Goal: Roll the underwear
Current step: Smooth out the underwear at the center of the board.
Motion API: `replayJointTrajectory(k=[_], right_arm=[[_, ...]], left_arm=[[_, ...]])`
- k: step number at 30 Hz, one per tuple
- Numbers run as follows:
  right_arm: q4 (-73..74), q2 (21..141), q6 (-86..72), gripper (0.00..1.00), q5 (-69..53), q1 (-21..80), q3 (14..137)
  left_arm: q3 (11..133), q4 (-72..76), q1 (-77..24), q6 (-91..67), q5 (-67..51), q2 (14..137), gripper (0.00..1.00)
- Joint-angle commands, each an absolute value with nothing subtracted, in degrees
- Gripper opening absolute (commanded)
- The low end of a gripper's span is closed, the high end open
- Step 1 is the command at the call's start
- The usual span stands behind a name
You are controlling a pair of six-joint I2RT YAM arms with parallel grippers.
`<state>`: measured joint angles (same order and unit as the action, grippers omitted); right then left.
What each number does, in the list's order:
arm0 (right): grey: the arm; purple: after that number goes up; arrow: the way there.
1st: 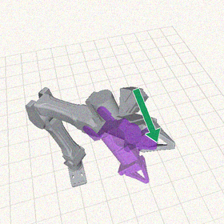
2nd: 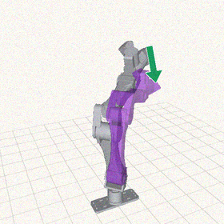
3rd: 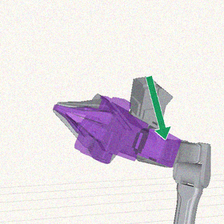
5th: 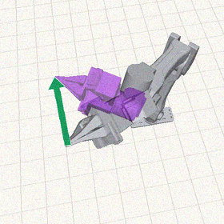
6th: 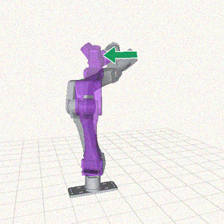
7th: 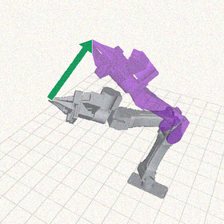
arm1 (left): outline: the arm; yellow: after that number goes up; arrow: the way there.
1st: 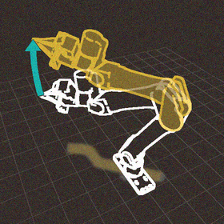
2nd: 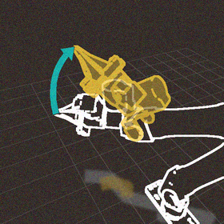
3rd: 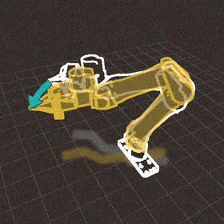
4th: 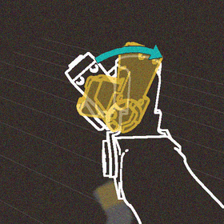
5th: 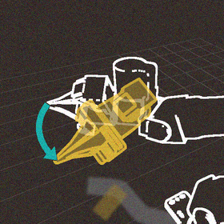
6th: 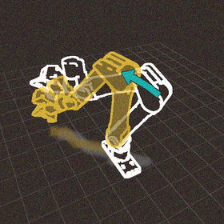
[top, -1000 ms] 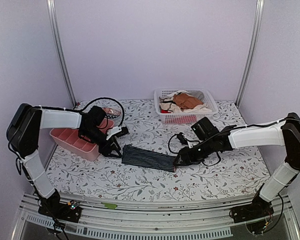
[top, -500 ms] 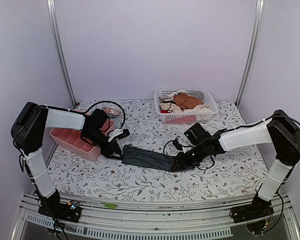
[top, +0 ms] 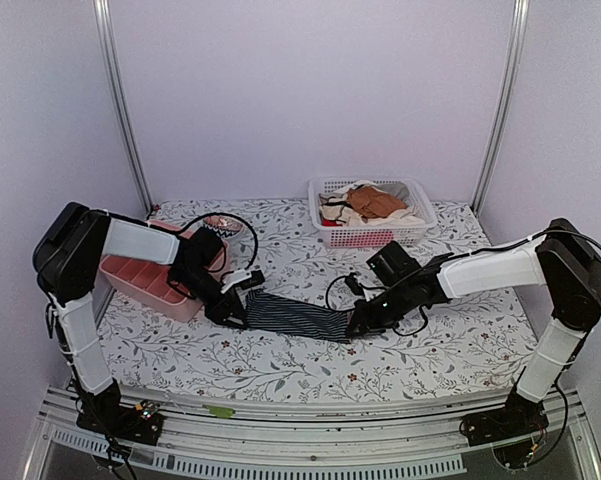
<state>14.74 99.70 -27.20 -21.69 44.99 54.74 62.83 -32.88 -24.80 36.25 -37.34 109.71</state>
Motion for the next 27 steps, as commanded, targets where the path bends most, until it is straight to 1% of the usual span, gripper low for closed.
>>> replayJointTrajectory(k=[1,4,5,7,8,15,21,22,23,24,26,27], right_arm=[[16.5,100.0,-27.0,0.0,-21.1,45.1,56.2],[17.6,99.5,-27.4,0.0,-20.8,44.8,56.0],[17.9,99.3,-27.5,0.0,-20.9,44.5,55.8],[18.5,98.9,-28.1,0.0,-21.2,44.0,55.2],[18.9,98.9,-28.3,0.0,-21.4,43.9,54.9],[21.8,99.8,-30.0,0.0,-22.2,43.2,54.8],[22.9,100.0,-31.6,0.0,-20.5,42.2,56.5],[23.2,100.1,-31.8,0.05,-20.2,42.1,57.2],[23.9,100.0,-31.8,0.12,-19.8,42.0,58.0],[24.7,99.8,-31.8,0.17,-19.4,42.0,58.9],[26.7,98.9,-31.4,0.3,-18.2,41.7,60.0],[28.2,98.3,-31.4,0.35,-17.8,41.4,60.4]], left_arm=[[63.7,-33.9,-26.1,37.3,-38.5,111.1,0.39],[64.4,-33.5,-26.0,36.5,-36.9,111.7,0.21],[64.6,-33.6,-25.9,36.5,-36.4,111.8,0.12],[64.9,-34.2,-25.7,36.8,-35.5,112.1,0.03],[65.0,-34.6,-25.5,37.0,-35.1,112.1,0.0],[64.9,-36.0,-24.9,38.0,-34.8,112.1,0.0],[65.0,-36.3,-25.0,37.9,-35.1,112.1,0.0],[65.2,-36.5,-25.0,38.0,-35.6,112.1,0.0],[65.4,-36.6,-25.0,37.9,-35.8,112.0,0.02],[65.6,-36.8,-25.0,37.6,-36.1,111.8,0.1],[66.3,-37.6,-25.1,37.3,-36.9,111.1,0.25],[66.4,-37.8,-25.1,36.9,-37.1,110.7,0.28]])
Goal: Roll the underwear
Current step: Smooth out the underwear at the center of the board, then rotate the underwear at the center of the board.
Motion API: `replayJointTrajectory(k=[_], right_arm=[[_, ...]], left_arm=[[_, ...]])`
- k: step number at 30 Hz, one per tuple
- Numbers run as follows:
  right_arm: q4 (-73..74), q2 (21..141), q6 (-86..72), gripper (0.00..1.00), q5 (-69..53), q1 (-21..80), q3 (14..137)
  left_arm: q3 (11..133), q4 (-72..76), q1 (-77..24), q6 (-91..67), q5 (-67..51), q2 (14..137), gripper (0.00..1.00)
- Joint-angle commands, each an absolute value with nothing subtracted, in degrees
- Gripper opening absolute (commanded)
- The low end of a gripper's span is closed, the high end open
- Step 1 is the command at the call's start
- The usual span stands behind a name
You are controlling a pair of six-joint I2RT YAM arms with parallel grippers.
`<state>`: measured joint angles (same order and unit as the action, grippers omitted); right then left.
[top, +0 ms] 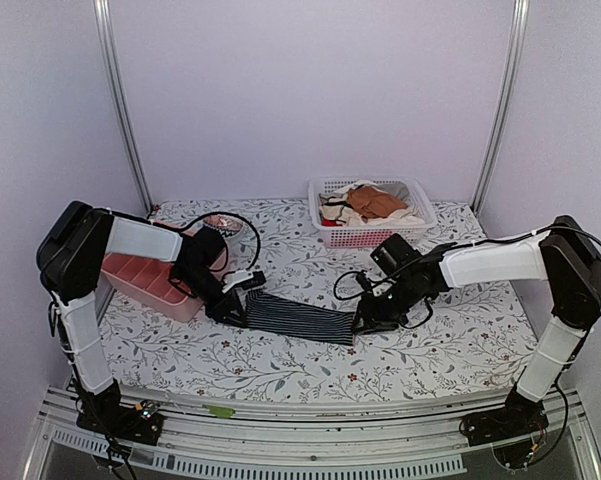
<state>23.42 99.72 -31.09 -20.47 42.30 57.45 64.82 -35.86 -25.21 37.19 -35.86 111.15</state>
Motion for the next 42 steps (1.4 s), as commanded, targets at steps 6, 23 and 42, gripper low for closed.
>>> replayJointTrajectory(k=[6,23,42], right_arm=[[33.6,95.8,-26.5,0.62,-13.4,40.2,64.0],[34.4,117.7,-3.1,0.69,-22.2,40.3,82.6],[29.5,107.2,-9.3,0.28,-28.8,40.5,63.5]], left_arm=[[65.1,-36.4,-24.8,34.6,-35.5,106.4,0.38],[57.9,-33.0,-25.8,38.2,-36.6,99.0,0.45],[59.7,-24.5,-31.6,30.2,-30.9,107.4,0.28]])
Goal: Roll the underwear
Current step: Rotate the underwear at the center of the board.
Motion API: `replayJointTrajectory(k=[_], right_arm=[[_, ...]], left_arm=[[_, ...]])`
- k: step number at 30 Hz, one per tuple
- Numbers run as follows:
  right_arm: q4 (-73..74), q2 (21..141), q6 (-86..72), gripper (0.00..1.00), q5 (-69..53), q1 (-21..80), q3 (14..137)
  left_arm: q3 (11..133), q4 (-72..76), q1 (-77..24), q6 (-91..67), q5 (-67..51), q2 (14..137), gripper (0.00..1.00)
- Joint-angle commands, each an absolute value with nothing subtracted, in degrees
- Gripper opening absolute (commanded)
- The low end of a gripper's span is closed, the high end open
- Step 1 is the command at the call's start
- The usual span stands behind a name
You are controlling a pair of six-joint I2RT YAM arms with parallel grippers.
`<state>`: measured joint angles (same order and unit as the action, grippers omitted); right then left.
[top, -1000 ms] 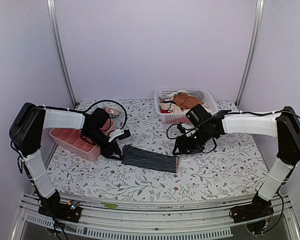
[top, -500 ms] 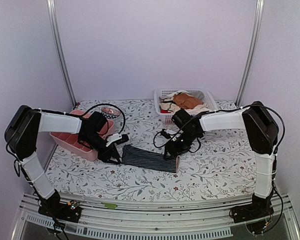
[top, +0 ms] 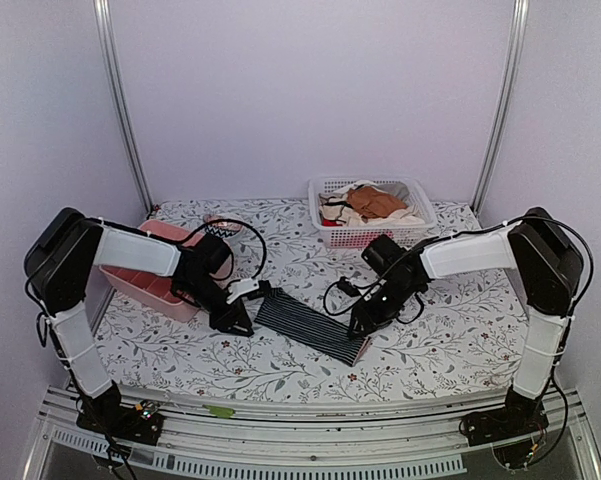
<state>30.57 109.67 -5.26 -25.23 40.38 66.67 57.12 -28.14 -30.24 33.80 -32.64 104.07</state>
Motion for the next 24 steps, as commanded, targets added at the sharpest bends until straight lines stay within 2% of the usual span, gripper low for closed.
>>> replayJointTrajectory(k=[1,4,9,17,24], right_arm=[[28.9,106.5,-10.0,0.29,-29.0,40.4,63.1],[28.3,104.8,-12.4,0.37,-29.1,39.8,62.4],[28.0,102.0,-15.2,0.46,-28.4,37.7,61.1],[26.1,101.0,-19.3,0.49,-33.8,34.6,58.9],[21.4,104.3,-23.6,0.48,-41.3,34.8,59.6]], left_arm=[[60.4,-24.0,-31.8,29.5,-30.4,108.3,0.28],[62.8,-22.5,-31.9,27.6,-28.5,111.2,0.28],[71.4,-24.5,-31.4,27.4,-25.8,118.4,0.27],[90.3,-33.6,-31.0,31.4,-25.1,130.9,0.26],[97.9,-35.0,-29.7,33.7,-23.6,134.2,0.3]])
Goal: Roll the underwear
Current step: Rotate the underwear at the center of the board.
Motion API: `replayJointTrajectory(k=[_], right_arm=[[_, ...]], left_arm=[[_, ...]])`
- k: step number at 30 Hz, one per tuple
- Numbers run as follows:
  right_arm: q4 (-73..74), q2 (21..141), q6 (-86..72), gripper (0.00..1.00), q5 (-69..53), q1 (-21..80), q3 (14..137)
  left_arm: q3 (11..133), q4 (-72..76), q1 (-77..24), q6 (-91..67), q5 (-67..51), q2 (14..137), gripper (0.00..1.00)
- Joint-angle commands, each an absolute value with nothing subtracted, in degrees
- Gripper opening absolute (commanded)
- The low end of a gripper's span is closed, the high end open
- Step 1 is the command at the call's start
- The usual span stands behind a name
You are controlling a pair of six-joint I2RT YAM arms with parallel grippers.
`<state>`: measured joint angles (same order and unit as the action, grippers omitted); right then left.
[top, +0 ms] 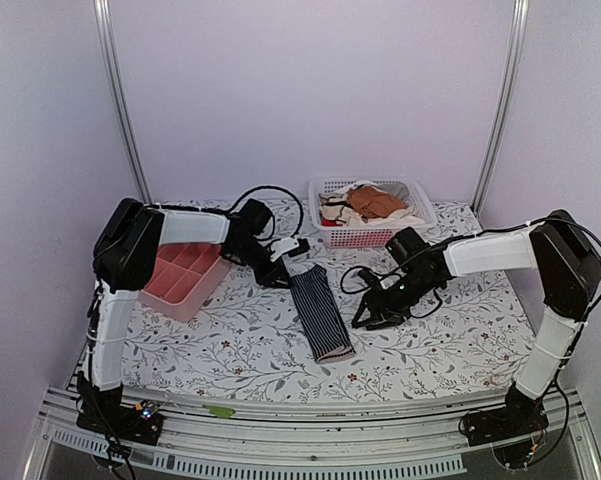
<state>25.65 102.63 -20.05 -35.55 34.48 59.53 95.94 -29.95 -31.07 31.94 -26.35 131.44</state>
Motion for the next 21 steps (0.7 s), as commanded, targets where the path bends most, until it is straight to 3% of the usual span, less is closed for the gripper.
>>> replayJointTrajectory(k=[1,9,15,21], right_arm=[[20.5,104.7,-24.1,0.48,-42.2,34.9,59.5],[15.6,112.3,-26.2,0.46,-46.1,37.1,61.0],[12.6,115.4,-27.2,0.36,-48.0,40.2,61.7],[8.7,118.2,-29.9,0.36,-51.0,45.0,63.4]], left_arm=[[97.5,-35.1,-29.3,33.8,-24.3,133.5,0.32],[79.2,-29.3,-26.5,35.1,-29.1,117.3,0.46],[68.3,-27.8,-26.2,36.2,-32.4,104.7,0.46],[61.1,-27.0,-26.2,36.9,-35.4,98.2,0.46]])
